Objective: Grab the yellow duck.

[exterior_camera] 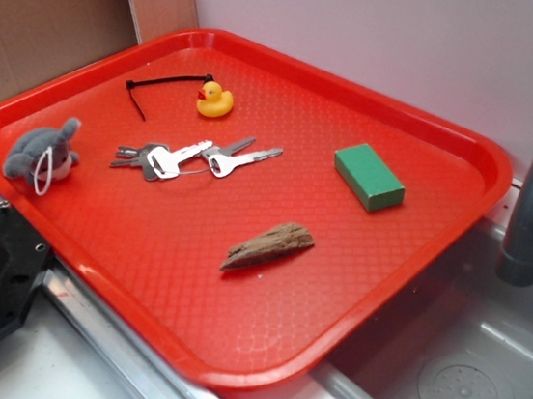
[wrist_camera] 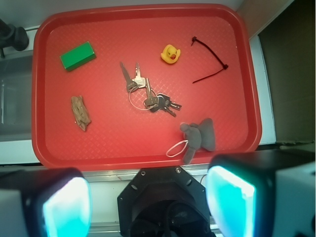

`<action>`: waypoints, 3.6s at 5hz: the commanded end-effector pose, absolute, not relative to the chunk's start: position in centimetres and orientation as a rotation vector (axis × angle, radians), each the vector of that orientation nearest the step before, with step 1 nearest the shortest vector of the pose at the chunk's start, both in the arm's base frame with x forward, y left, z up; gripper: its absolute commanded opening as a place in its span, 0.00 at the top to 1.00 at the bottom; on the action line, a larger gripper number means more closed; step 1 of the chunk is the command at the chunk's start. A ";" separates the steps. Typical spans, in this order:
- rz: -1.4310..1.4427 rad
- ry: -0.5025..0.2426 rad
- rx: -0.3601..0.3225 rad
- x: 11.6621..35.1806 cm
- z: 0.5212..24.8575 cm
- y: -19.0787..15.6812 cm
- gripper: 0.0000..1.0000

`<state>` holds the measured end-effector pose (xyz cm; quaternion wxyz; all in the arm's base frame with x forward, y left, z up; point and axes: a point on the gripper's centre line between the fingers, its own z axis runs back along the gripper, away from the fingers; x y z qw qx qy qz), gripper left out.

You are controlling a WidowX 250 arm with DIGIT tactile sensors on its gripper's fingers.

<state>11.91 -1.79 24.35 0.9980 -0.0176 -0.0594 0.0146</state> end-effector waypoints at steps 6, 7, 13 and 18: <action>0.051 -0.139 0.132 28.5 19.2 1.6 0.00; 0.001 -0.105 0.149 29.0 15.5 2.1 0.00; 0.029 0.144 0.146 27.7 2.4 6.4 1.00; 0.127 -0.120 0.051 18.1 24.2 -3.0 1.00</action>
